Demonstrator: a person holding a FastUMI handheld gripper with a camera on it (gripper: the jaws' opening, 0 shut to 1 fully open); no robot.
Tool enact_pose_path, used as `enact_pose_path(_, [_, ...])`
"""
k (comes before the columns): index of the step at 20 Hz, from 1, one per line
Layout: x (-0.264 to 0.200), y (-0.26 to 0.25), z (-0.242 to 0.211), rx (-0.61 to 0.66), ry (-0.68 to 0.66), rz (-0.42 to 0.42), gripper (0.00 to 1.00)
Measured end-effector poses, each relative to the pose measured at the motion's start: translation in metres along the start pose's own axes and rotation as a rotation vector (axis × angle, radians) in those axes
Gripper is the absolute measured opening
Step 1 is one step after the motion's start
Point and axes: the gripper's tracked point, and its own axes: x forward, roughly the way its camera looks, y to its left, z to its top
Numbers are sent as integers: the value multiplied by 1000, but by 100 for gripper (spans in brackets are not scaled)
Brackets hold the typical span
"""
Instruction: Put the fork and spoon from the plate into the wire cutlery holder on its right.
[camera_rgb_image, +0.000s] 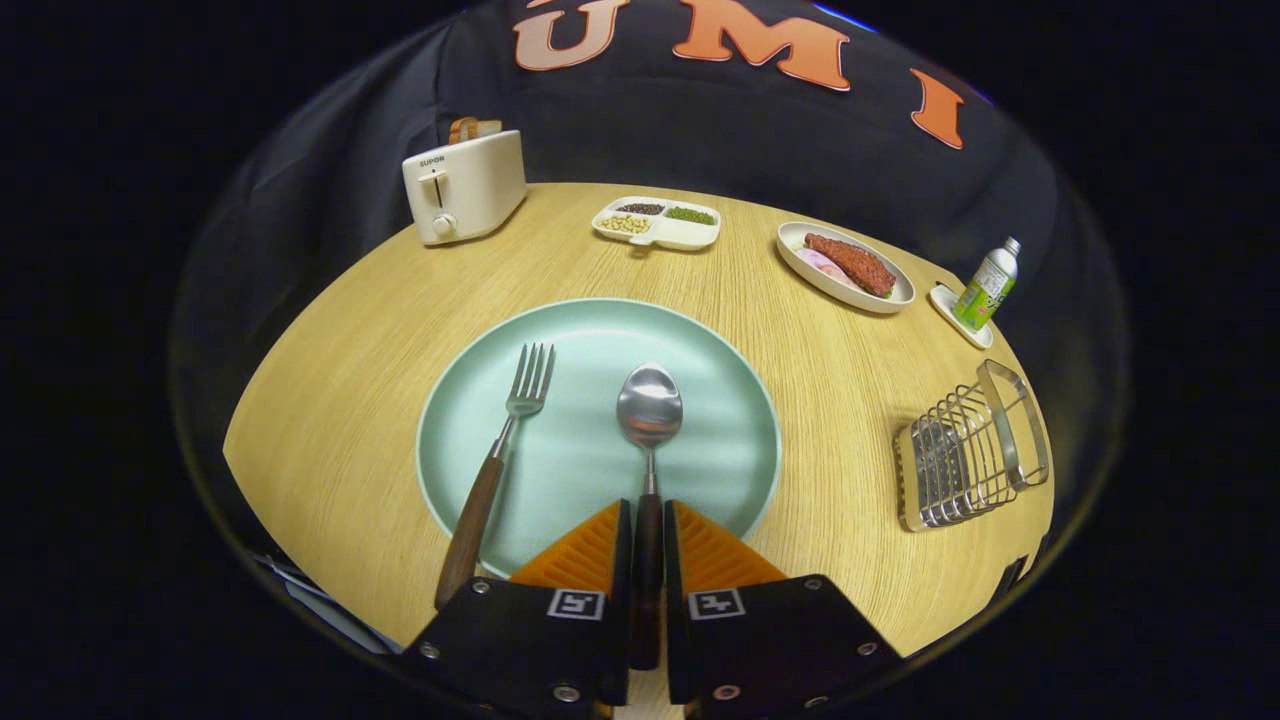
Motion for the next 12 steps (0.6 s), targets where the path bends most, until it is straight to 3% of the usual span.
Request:
enact_pose_path(4, [0, -1, 2, 33, 22, 5, 6])
enact_pose_path(12, [-50, -26, 28, -26, 41, 47, 5])
